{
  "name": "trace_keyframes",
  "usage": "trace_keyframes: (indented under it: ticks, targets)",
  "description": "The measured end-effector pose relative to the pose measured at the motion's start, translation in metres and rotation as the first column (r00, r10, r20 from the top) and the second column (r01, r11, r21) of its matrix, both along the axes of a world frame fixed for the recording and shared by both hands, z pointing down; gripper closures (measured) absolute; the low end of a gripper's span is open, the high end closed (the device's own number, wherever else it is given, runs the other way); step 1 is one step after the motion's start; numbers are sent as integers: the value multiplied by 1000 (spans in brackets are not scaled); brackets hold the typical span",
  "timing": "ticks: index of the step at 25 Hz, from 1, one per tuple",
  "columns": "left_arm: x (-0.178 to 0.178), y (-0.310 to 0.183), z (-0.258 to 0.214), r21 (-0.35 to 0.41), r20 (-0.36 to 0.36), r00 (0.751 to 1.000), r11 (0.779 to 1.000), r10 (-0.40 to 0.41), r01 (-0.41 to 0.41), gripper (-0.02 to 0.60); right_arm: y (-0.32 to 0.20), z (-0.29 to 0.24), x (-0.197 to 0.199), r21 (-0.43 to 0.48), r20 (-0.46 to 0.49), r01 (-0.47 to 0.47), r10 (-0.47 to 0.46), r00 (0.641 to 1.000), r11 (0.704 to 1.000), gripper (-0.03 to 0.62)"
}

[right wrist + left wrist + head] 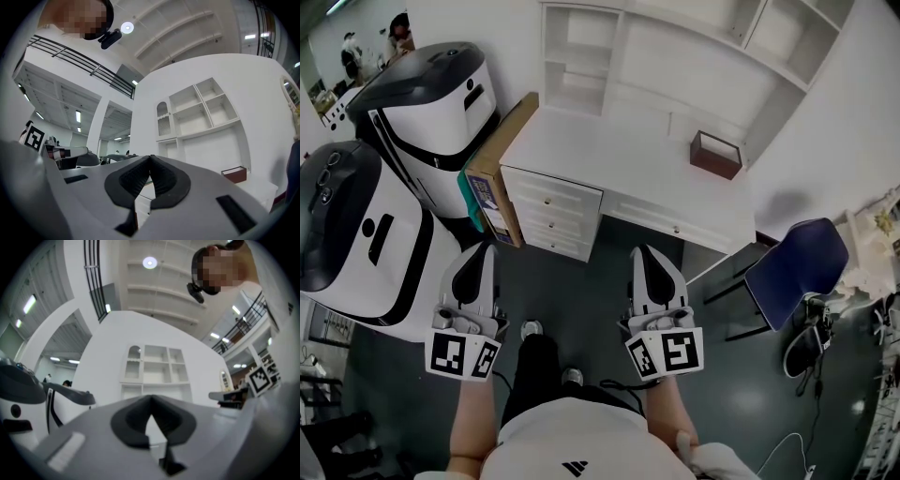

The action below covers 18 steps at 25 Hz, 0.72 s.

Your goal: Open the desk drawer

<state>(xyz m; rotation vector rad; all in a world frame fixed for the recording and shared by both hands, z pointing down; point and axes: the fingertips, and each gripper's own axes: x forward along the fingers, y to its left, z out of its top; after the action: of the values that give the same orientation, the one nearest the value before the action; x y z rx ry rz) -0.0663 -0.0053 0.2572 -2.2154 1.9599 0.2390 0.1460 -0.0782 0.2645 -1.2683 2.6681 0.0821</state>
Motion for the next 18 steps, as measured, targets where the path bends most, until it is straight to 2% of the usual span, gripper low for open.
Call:
trace_keyframes:
  ticks: [7,18]
  targets:
    - [-14,-42,-3,13,10,999,999,43,-43,578,-34,-3,-9,6,5,-54,53,999,999,592]
    - [-72,-136,4,-11,2,990,990,141,-141,578,-107,-3,-61,5,-7,-158,158,987,987,592]
